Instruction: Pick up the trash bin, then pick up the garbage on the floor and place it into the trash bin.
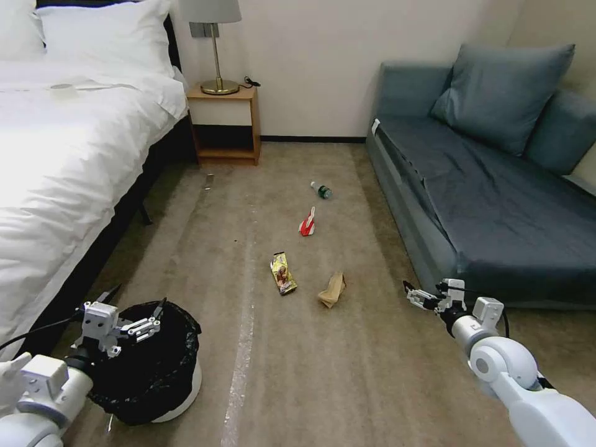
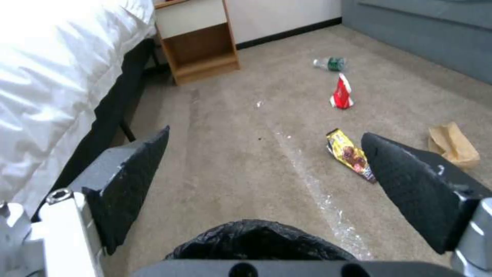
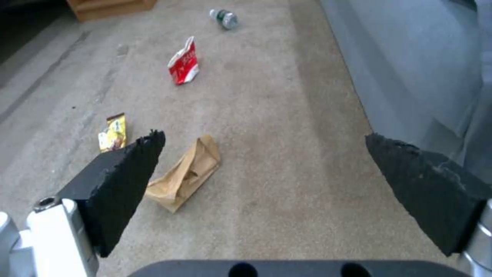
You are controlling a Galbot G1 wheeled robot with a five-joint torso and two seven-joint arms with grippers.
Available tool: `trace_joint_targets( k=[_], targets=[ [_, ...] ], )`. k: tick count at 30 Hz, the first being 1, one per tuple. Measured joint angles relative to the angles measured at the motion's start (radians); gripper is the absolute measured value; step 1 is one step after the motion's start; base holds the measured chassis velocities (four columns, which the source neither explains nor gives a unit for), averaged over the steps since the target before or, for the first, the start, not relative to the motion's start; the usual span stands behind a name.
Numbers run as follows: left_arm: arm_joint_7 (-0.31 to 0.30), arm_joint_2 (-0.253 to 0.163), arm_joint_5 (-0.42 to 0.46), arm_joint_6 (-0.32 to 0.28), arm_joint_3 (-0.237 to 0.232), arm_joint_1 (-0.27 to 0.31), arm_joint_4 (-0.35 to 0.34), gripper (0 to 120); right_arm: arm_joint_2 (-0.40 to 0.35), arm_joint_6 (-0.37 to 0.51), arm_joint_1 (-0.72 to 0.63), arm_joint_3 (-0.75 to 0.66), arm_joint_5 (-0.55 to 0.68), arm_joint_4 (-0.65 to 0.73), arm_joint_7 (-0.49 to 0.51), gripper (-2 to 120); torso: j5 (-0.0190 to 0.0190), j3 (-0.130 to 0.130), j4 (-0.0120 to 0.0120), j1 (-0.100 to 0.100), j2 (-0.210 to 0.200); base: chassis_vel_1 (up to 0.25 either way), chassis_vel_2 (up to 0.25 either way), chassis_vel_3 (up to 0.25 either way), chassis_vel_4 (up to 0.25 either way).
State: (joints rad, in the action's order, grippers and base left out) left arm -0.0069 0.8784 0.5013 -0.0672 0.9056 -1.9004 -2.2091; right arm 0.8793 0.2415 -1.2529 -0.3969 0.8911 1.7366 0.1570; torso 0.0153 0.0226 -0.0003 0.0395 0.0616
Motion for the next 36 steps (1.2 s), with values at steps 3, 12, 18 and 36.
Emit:
trace_joint_targets(
  k=[3, 12, 18, 36],
  targets=[
    [0.000, 0.000, 0.000, 0.000, 0.000, 0.000, 0.000, 100, 0.000, 0.000, 0.000, 0.000, 0.000, 0.000, 0.000, 100, 0.0000, 0.000, 0.0000, 0.000, 0.000, 0.000, 0.000, 0.000, 0.000],
    [0.000, 0.000, 0.000, 0.000, 0.000, 0.000, 0.000, 100, 0.000, 0.000, 0.000, 0.000, 0.000, 0.000, 0.000, 100, 0.0000, 0.000, 0.0000, 0.000, 0.000, 0.000, 0.000, 0.000, 0.000],
    [0.000, 0.000, 0.000, 0.000, 0.000, 0.000, 0.000, 100, 0.000, 0.000, 0.000, 0.000, 0.000, 0.000, 0.000, 100, 0.0000, 0.000, 0.0000, 0.000, 0.000, 0.000, 0.000, 0.000, 0.000],
    [0.000, 0.000, 0.000, 0.000, 0.000, 0.000, 0.000, 100, 0.000, 0.000, 0.000, 0.000, 0.000, 0.000, 0.000, 100, 0.0000, 0.000, 0.0000, 0.000, 0.000, 0.000, 0.000, 0.000, 0.000]
  ],
)
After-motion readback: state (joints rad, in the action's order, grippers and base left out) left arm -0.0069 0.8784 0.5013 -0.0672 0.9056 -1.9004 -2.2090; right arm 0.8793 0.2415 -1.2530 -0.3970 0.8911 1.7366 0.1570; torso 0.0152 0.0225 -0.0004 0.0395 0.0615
